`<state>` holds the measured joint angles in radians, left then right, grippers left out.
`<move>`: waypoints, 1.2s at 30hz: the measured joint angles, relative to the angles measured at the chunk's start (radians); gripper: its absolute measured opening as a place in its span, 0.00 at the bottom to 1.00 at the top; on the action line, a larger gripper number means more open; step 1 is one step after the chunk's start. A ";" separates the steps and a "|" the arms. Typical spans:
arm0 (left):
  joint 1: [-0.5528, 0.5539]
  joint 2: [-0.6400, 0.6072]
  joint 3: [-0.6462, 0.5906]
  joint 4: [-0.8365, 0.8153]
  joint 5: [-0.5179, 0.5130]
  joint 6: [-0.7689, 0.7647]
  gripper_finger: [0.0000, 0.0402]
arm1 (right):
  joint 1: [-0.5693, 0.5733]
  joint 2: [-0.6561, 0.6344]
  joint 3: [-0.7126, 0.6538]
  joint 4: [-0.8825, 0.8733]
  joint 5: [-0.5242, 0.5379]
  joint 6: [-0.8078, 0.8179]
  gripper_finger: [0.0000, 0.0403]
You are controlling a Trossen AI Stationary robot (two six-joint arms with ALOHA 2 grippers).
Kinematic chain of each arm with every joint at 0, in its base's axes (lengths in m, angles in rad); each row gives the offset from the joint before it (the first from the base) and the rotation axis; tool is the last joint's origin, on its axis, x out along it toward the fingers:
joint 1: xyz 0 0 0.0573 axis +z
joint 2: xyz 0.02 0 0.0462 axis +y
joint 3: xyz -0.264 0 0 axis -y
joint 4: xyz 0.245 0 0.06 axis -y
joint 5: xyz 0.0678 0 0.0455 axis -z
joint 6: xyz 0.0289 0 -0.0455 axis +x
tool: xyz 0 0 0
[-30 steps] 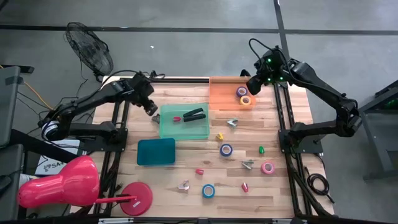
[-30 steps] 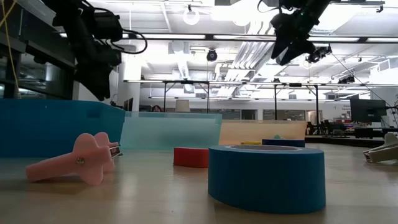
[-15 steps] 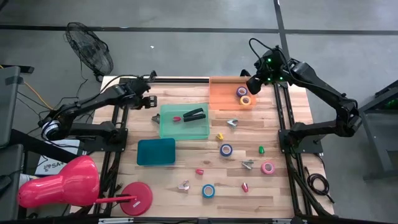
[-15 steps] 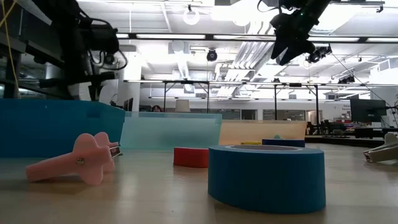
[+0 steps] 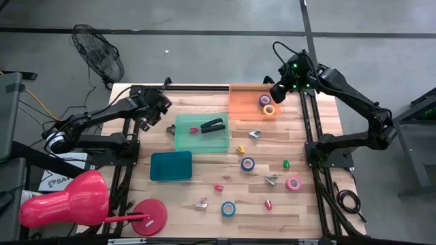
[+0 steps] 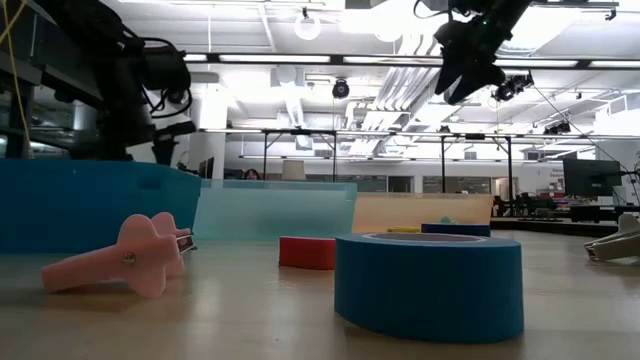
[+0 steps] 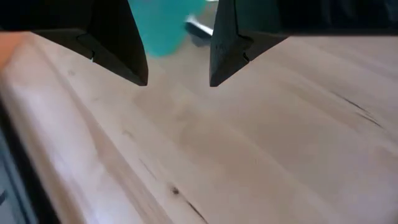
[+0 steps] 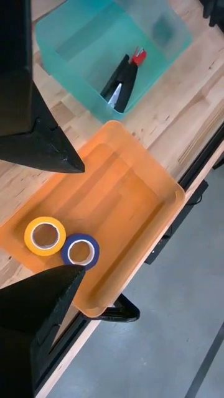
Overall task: Pick and place Stapler, Stapler remover, tape
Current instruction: Put the black staple remover in the blue bin
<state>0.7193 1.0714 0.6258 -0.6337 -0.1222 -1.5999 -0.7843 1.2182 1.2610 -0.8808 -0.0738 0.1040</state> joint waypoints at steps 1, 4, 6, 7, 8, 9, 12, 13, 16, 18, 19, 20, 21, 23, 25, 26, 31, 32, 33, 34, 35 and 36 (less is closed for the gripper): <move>-0.008 0.000 0.000 0.002 -0.005 -0.025 0.42 | 0.000 0.000 0.000 0.004 0.000 0.000 0.61; -0.034 0.000 0.000 -0.025 -0.023 -0.108 0.42 | 0.000 0.000 0.000 0.005 0.000 0.000 0.61; -0.051 0.000 0.000 -0.051 -0.022 -0.181 0.42 | 0.000 0.000 0.000 0.005 0.000 0.000 0.61; -0.063 0.000 -0.001 -0.058 -0.022 -0.217 0.42 | 0.000 0.000 0.000 0.004 0.000 0.000 0.61; -0.076 0.000 -0.002 -0.061 -0.026 -0.250 0.42 | 0.000 0.000 0.000 0.004 0.000 0.000 0.61; -0.088 0.000 -0.002 -0.060 -0.038 -0.282 0.42 | 0.000 0.000 0.000 0.004 0.000 0.000 0.61; -0.114 0.000 -0.002 -0.063 -0.071 -0.357 0.42 | 0.000 0.000 0.000 0.005 0.000 0.000 0.61; -0.119 0.002 -0.002 -0.068 -0.072 -0.382 0.42 | 0.000 0.000 0.000 0.008 0.000 0.000 0.61; -0.126 0.027 -0.002 -0.071 -0.067 -0.430 0.42 | 0.000 0.000 0.000 0.020 0.000 0.002 0.61; -0.127 0.049 -0.002 -0.061 -0.049 -0.450 0.42 | 0.000 0.000 0.000 0.026 -0.001 0.003 0.61; -0.127 0.061 -0.002 -0.055 -0.034 -0.456 0.42 | 0.000 0.000 0.000 0.029 -0.001 0.003 0.61; -0.127 0.075 -0.002 -0.043 -0.023 -0.459 0.42 | 0.000 0.000 0.000 0.031 -0.002 0.003 0.61; -0.127 0.089 -0.002 -0.021 -0.008 -0.464 0.42 | 0.000 0.000 0.000 0.031 -0.003 0.003 0.61; -0.126 0.114 -0.002 0.001 0.010 -0.476 0.42 | 0.000 0.000 0.000 0.031 -0.003 0.001 0.61; -0.124 0.132 -0.002 0.009 0.030 -0.496 0.42 | 0.000 0.000 0.000 0.031 -0.004 0.000 0.61; -0.124 0.137 -0.002 0.011 0.040 -0.506 0.42 | 0.000 0.000 0.000 0.031 -0.004 0.000 0.61; -0.124 0.139 -0.002 -0.015 0.068 -0.504 0.42 | 0.000 0.000 0.000 0.021 -0.008 0.000 0.61; -0.124 0.139 -0.002 -0.026 0.078 -0.504 0.42 | 0.000 0.000 0.000 0.021 -0.008 -0.003 0.61; -0.124 0.139 -0.002 -0.032 0.091 -0.503 0.42 | 0.000 0.000 0.000 0.019 -0.008 -0.006 0.61; -0.124 0.139 -0.002 -0.036 0.102 -0.502 0.42 | 0.000 0.000 0.000 0.016 -0.008 -0.010 0.61; -0.124 0.139 -0.002 -0.035 0.113 -0.501 0.42 | 0.000 0.000 0.000 0.014 -0.008 -0.015 0.61; -0.124 0.139 -0.002 -0.035 0.121 -0.501 0.42 | 0.000 0.000 0.000 0.012 -0.008 -0.018 0.61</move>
<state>0.5949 1.2102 0.6243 -0.6686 -0.0011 -2.1005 -0.7842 1.2182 1.2606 -0.8691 -0.0819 0.0856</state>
